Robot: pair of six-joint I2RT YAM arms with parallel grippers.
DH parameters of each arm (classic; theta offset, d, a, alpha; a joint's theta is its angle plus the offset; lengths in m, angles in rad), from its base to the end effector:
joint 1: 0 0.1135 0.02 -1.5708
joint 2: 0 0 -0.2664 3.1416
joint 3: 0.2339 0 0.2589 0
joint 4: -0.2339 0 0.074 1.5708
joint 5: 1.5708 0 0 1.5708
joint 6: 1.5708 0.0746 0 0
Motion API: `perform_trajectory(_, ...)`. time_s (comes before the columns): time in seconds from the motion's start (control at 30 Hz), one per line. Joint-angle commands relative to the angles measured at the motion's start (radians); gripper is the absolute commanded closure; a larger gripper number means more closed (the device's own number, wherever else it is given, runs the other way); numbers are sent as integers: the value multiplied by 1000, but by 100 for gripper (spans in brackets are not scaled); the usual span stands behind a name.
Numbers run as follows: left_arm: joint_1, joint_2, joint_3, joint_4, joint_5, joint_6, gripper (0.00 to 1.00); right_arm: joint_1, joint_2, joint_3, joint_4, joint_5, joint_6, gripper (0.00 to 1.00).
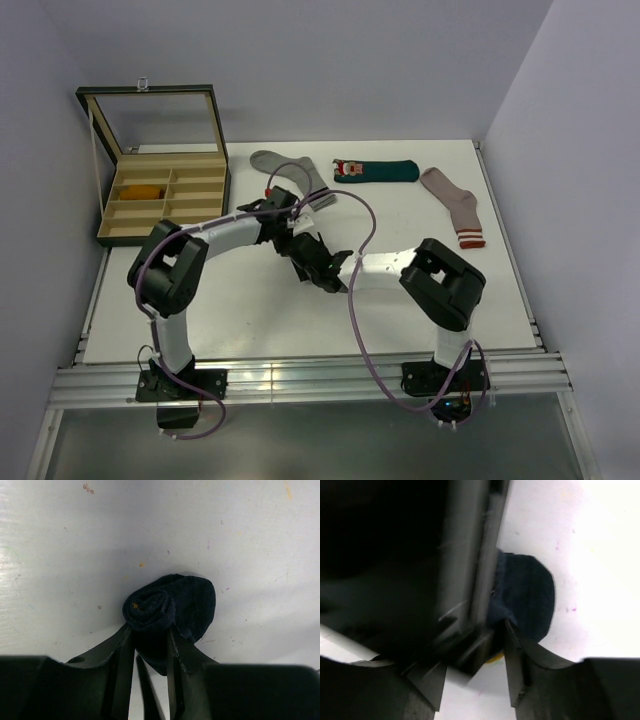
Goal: Roll the socks
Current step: Roll the sock at the center of the board.
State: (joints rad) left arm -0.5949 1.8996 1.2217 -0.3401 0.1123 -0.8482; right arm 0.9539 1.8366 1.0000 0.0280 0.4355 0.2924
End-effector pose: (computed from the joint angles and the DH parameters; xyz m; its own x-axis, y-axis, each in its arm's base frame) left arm 0.3412 -0.2410 0.1283 -0.9204 -0.2771 -0.2757 -0.1282 0.8802 -0.4569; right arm 0.2577 0.3089 0.1213 -0.5653 -0.3453 -0.7492 -0.4262 0.8998 -0.0932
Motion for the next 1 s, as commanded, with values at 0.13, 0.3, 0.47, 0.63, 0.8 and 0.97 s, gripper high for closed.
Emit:
perform_trajectory(0.13,-22,56,9,-125,23,83,90,-87,131,-8,-186,-79,22,65)
perform_trajectory(0.3,-6,38,18,-112,29,72,81,-96,112,-26,-178,-156,7,99)
perform_trajectory(0.47,21,-29,-20,-60,13,29,58,-145,49,-73,-155,-372,13,100)
perform_trajectory(0.63,75,-121,-119,88,26,-66,29,-210,33,-100,-143,-578,33,100)
perform_trajectory(0.8,115,-244,-260,225,26,-147,22,-300,70,-101,-108,-867,74,100)
perform_trajectory(0.97,119,-330,-404,398,65,-199,24,-365,134,-81,-74,-1070,100,100)
